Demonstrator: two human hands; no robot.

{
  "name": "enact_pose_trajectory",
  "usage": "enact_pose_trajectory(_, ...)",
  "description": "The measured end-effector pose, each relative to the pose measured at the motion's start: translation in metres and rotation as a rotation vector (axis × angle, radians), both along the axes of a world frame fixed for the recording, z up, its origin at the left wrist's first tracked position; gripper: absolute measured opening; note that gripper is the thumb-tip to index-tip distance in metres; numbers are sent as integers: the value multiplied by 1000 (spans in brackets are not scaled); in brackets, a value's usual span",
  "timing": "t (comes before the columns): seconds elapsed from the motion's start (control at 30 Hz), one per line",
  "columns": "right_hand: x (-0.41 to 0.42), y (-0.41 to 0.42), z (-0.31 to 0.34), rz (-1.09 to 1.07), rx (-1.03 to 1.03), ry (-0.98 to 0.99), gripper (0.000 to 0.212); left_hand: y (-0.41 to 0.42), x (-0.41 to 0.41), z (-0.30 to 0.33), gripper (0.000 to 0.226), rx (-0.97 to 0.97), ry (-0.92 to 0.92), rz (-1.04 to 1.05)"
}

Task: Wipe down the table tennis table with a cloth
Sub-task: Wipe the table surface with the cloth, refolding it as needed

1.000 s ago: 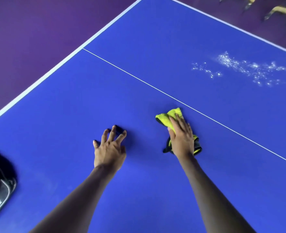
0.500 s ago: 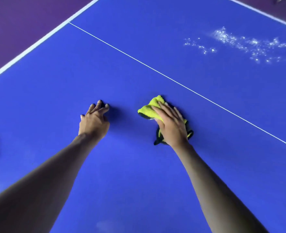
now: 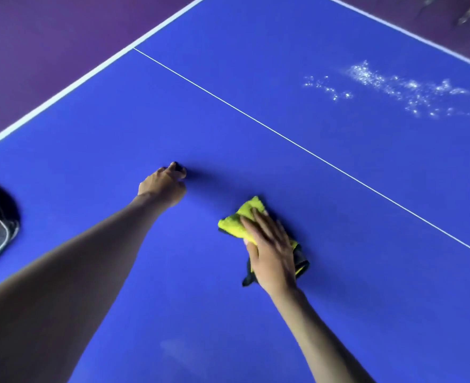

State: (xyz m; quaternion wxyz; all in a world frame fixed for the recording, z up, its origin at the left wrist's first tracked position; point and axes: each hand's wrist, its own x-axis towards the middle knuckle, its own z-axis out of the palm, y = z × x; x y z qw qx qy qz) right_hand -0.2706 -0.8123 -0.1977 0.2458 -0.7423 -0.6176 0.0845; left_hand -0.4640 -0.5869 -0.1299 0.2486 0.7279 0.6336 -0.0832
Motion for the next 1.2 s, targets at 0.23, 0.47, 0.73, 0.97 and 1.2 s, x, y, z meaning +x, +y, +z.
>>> enact_pose_trajectory(0.23,-31,-69,6,331,15,-201,66,-32,50,11,72,42,-55,-336)
enact_pose_trajectory(0.47,158,67,-4,-260,-3,-103,49,-47,67,-20,79,-47,-32,-314)
enact_pose_trajectory(0.73,131,41,-4,-307,-16,-66,50,-37,75,-8,65,-81,10,-301)
enact_pose_trajectory(0.97,-28,-119,1,1,17,12,53,-51,118,15,56,54,-2,-287)
enact_pose_trajectory(1.2,66,-67,1,-82,16,-85,65,-101,143,-6,78,-32,-46,-490)
